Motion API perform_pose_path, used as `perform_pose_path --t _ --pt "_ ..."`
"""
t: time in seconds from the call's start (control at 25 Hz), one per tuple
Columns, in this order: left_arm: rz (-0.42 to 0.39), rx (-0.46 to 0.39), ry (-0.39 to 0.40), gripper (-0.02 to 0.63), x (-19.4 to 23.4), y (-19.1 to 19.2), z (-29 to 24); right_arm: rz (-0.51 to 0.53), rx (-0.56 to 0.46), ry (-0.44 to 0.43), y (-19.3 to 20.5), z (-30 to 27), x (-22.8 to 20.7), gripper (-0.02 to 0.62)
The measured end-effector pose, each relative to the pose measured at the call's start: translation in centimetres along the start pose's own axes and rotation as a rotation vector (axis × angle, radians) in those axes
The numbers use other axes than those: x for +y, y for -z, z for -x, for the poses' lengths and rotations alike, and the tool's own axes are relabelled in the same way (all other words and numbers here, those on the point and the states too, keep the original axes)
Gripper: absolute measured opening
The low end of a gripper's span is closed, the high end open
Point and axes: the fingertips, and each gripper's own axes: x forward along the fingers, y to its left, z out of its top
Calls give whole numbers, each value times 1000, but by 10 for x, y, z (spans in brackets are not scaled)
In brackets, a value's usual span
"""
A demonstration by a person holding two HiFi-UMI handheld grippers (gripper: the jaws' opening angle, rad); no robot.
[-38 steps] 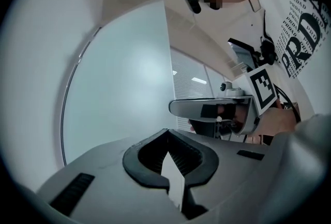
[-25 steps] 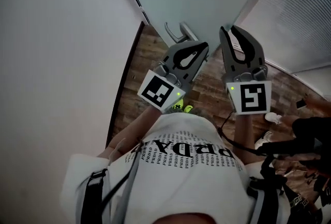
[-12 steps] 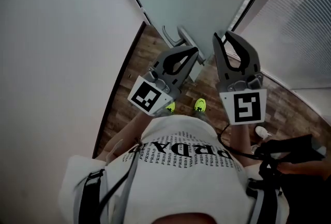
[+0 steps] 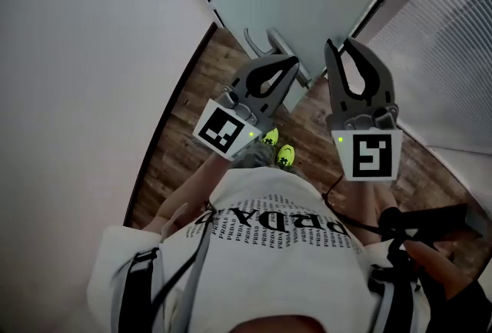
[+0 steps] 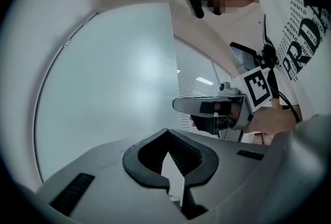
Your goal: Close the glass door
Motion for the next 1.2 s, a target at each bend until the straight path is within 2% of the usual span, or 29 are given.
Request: perform_pose_path --t 0.2,0.52,0.68,0.84,1.04,1.2 --pt "6 -29 63 -9 0 -5 -4 50 12 45 -7 2 -4 57" --pt "-14 -55 173 -9 -3 -5 -5 58 38 130 -4 7 -9 57" --pt "-10 -53 172 -9 -1 -2 -1 70 22 128 -5 8 -7 57" --pt "-41 -58 156 -9 5 4 -10 76 20 111 3 7 -6 57" --pt "-69 -101 124 -9 9 -21 -18 120 16 70 -16 5 -2 57" --pt "-105 -112 106 -9 5 -26 -26 142 1 52 -22 8 -3 57"
